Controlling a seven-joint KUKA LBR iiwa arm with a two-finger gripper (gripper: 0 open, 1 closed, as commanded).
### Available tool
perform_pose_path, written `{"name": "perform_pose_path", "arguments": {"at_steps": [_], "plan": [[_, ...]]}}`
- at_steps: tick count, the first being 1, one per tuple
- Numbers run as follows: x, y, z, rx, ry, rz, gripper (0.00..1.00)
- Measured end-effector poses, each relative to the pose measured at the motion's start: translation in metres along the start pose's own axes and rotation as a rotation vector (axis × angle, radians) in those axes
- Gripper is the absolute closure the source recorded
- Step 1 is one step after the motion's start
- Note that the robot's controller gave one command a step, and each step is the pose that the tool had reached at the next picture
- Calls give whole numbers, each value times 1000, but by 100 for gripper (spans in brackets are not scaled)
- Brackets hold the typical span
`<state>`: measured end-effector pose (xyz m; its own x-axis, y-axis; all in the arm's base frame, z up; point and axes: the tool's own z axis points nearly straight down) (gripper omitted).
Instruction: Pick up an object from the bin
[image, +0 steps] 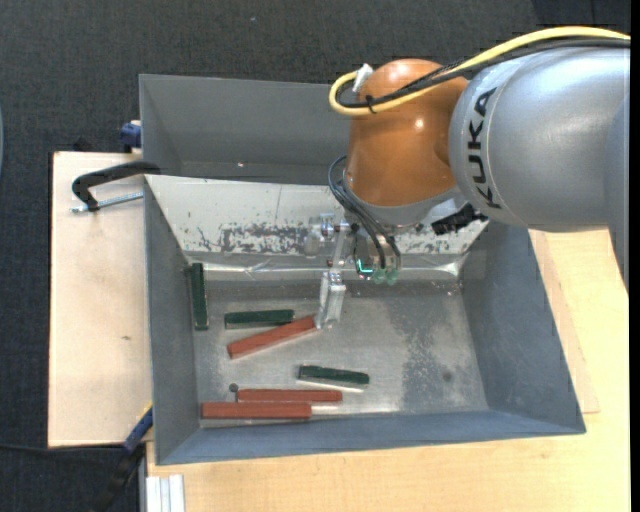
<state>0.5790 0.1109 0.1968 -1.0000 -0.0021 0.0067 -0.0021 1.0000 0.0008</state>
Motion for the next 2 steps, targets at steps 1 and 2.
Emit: {"name": "perform_pose_path", "arguments": {"at_steps": [1, 2], "plan": [[-2, -1, -5, -1, -9, 1, 0], [-4, 23, 48, -1, -13, -75, 0]]}}
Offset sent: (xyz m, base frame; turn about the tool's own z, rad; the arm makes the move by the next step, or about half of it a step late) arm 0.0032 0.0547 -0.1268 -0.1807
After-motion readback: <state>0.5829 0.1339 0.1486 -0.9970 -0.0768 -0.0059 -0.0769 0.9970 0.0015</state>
